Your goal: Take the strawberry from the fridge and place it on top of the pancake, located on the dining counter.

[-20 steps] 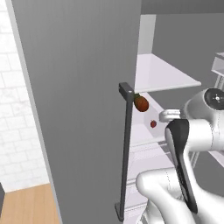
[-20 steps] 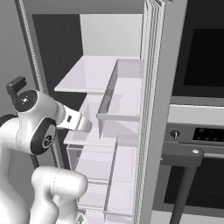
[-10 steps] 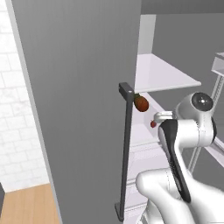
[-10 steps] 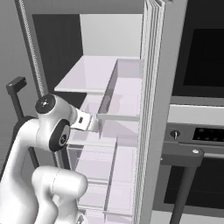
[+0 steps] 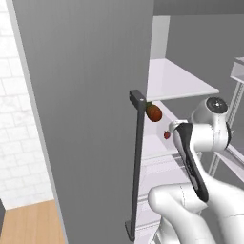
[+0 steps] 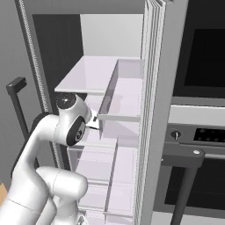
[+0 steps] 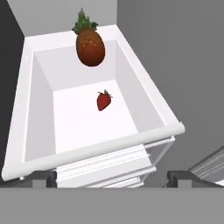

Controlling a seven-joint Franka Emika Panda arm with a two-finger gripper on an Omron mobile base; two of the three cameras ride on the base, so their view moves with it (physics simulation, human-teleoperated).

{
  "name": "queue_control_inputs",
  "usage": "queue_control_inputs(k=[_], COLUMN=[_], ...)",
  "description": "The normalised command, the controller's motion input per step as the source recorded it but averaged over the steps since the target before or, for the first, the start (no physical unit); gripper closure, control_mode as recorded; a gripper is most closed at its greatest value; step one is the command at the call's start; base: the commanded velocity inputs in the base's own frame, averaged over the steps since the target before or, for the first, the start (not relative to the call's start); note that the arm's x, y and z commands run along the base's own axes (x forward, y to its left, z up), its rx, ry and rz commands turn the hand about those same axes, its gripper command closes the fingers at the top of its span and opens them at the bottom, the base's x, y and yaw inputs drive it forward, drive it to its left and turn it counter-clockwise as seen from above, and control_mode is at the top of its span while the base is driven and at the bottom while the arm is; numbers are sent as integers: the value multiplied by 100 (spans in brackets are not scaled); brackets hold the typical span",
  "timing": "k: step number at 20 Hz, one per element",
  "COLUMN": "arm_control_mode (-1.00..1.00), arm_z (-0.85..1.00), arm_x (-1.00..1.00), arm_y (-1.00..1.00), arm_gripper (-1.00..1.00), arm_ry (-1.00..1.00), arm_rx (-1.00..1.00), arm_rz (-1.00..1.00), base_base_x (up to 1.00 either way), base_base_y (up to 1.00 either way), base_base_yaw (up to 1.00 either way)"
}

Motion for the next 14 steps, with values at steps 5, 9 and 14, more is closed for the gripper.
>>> queue_control_inputs(k=[5, 9, 14], arm_control_mode=[-100, -100, -100], arm_z=[-39, -33, -27], arm_x=[43, 67, 60], arm_y=[-10, 0, 0], arm_gripper=[-100, -100, -100], arm_ry=[0, 3, 8], arm_rx=[4, 0, 0], arm_rz=[2, 0, 0], base_base_x=[0, 0, 0], base_base_y=[0, 0, 0], base_base_yaw=[0, 0, 0])
